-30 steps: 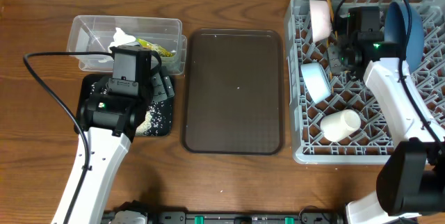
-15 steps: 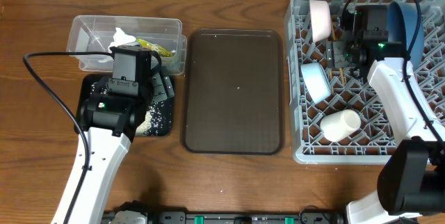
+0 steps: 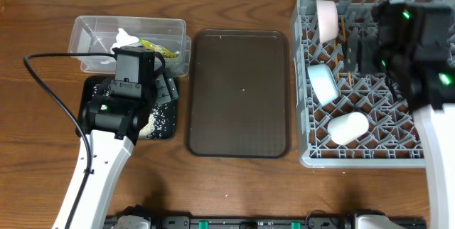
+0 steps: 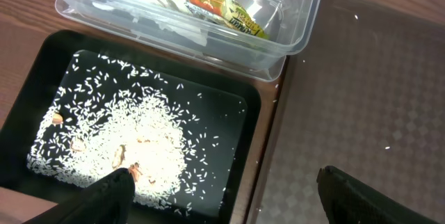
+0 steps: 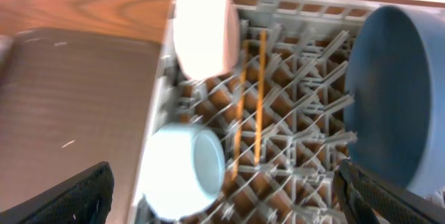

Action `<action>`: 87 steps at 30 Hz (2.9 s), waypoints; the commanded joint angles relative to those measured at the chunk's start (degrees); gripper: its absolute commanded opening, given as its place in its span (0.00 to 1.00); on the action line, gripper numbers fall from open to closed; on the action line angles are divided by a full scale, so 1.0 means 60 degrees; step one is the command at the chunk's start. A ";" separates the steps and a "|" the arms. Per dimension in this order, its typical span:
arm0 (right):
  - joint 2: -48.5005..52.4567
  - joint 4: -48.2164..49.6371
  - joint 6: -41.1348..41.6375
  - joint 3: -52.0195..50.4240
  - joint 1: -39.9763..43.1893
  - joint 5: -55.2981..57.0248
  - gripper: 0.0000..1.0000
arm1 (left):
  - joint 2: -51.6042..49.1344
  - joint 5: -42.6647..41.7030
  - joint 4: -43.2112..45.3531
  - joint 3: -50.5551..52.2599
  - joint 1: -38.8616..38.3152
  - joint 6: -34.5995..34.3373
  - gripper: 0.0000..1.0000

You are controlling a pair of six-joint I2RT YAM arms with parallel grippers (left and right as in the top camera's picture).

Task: Sort waste into correct bins and load items into the dishwasher rack

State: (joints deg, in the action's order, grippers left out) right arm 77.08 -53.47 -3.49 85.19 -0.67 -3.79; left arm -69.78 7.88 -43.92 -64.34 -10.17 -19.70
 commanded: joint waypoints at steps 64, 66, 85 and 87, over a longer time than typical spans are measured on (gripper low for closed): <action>-1.2797 0.8262 0.1286 -1.4145 -0.1020 0.1231 0.99 | -0.0051 0.0058 -0.0033 -0.0098 0.0040 -0.0055 0.87; -1.2794 0.8266 0.1290 -1.4145 -0.1020 0.1231 0.99 | -0.0051 0.0055 -0.0033 -0.0098 0.0040 -0.0055 0.87; -1.2790 0.8266 0.1290 -1.4145 -0.1020 0.1231 0.99 | -0.0051 0.0055 -0.0033 -0.0098 0.0040 -0.0055 0.87; -1.2790 0.8266 0.1290 -1.4145 -0.1020 0.1231 0.99 | -0.0051 0.0058 -0.0033 -0.0098 0.0040 -0.0055 0.87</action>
State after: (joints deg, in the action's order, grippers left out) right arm 0.73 -3.75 3.46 0.45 -5.91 3.03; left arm -69.78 7.88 -43.92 -64.34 -10.17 -19.70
